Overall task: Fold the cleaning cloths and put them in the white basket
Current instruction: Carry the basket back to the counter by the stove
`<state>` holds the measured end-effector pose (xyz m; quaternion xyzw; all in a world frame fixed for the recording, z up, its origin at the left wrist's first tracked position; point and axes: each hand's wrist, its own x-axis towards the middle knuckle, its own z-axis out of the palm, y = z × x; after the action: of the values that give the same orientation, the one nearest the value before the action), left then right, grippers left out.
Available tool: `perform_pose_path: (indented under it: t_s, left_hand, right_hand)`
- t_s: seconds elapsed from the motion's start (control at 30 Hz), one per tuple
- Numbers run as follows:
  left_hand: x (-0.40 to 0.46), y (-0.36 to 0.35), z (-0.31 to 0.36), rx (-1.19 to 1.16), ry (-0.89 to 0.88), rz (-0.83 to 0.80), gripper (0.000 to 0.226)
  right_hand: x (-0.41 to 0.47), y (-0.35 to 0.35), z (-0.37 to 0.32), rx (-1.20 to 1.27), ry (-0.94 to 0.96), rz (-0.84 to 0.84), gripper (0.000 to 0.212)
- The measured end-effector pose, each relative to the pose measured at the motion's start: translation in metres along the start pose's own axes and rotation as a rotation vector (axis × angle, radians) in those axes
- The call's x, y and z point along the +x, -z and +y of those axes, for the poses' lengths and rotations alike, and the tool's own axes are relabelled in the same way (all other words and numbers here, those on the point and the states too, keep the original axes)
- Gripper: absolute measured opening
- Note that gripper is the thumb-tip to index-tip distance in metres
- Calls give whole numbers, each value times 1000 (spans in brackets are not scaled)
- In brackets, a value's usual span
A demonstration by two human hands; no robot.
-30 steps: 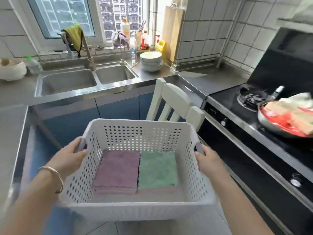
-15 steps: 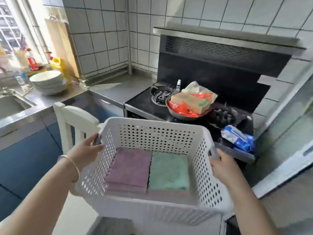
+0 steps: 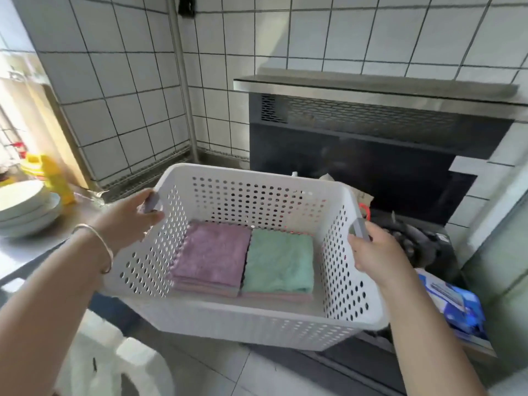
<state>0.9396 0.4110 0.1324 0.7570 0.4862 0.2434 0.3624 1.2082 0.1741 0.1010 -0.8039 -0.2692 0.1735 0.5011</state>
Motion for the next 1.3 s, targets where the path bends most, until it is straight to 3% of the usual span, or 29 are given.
perform_pose_path:
  t_s: [0.2, 0.33, 0.53, 0.7, 0.97, 1.3]
  left_hand:
    - [82, 30, -39, -9, 97, 63, 14]
    - [130, 49, -81, -18, 232, 184, 47]
    - [182, 62, -130, -297, 416, 363, 28]
    - [233, 74, -164, -364, 575, 438, 38]
    - [305, 53, -201, -477, 698, 661, 40]
    - [358, 30, -221, -533, 718, 736, 48]
  right_hand:
    - [87, -90, -23, -61, 36, -116, 20]
    - [155, -161, -43, -75, 33, -243, 25]
    - [261, -263, -88, -36, 66, -535, 38]
    - [345, -350, -134, -122, 125, -727, 44]
    - [428, -464, -161, -230, 206, -779, 36]
    - [487, -532, -148, -284, 151, -726, 39]
